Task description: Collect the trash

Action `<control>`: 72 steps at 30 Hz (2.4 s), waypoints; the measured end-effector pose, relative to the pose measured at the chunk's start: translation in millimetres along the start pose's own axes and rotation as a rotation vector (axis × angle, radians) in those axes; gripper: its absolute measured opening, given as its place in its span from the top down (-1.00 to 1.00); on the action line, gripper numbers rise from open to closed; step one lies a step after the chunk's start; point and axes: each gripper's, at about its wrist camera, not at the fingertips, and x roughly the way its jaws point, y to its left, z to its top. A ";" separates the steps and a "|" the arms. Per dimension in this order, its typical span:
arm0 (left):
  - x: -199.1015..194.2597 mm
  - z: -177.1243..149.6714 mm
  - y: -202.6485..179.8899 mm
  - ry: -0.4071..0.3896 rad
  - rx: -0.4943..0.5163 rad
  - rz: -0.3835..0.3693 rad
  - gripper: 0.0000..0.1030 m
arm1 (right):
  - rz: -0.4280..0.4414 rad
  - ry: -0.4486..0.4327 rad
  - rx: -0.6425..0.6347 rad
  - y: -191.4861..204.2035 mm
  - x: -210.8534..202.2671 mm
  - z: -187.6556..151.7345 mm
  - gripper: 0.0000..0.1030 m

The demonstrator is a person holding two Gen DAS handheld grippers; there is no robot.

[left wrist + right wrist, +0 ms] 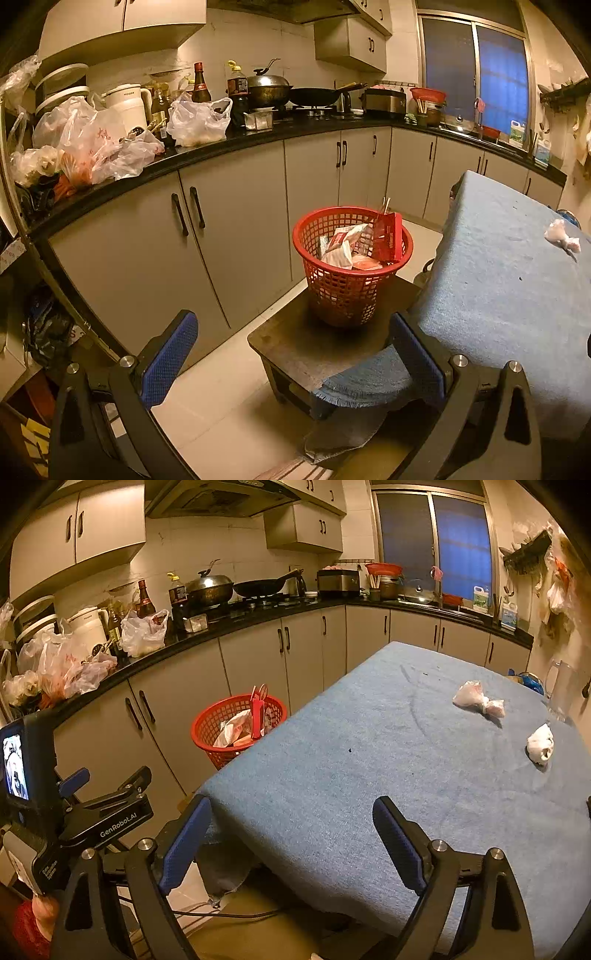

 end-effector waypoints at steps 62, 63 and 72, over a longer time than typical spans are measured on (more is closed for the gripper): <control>1.3 1.8 -4.3 0.000 0.029 -0.004 -0.99 | -0.006 0.029 0.005 1.6 4.8 -5.7 -0.82; 1.3 1.5 -4.0 0.001 0.031 -0.005 -0.99 | -0.007 0.029 0.005 1.7 4.8 -5.7 -0.82; 0.6 1.9 -5.3 -0.002 0.036 -0.004 -0.99 | -0.007 0.032 0.011 0.3 5.1 -6.6 -0.82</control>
